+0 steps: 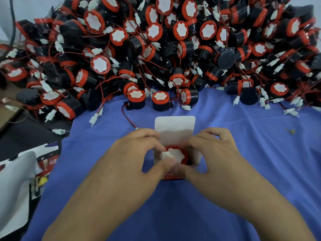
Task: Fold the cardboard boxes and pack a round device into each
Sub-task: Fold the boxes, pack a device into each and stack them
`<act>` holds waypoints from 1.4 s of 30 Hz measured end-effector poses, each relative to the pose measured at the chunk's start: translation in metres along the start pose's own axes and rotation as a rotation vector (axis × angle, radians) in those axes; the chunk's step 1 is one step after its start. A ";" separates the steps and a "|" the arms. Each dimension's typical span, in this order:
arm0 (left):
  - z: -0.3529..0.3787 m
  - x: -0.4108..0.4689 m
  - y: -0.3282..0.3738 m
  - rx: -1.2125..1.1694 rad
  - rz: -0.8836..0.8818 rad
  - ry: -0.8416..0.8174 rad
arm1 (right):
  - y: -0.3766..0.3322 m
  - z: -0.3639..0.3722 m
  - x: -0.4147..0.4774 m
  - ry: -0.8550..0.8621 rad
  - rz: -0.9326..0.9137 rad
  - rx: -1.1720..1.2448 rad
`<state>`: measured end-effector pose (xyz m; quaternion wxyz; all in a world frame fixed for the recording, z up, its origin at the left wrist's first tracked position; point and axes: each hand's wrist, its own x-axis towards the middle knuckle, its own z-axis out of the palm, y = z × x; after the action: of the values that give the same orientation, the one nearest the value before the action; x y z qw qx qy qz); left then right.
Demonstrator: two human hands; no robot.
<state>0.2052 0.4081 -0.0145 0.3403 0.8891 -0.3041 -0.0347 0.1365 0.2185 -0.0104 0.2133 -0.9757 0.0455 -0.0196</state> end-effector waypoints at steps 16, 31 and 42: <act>-0.003 0.004 0.003 -0.070 -0.062 -0.038 | -0.004 0.006 0.001 0.064 0.041 -0.057; 0.029 0.004 -0.001 -0.341 -0.213 0.156 | -0.005 0.005 0.000 0.066 0.000 -0.057; 0.021 -0.005 -0.005 -0.465 -0.110 -0.028 | -0.005 0.010 0.003 0.106 -0.076 0.085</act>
<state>0.1987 0.4016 -0.0342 0.5292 0.8015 -0.2438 -0.1346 0.1401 0.2267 -0.0174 0.2510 -0.9644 0.0187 -0.0812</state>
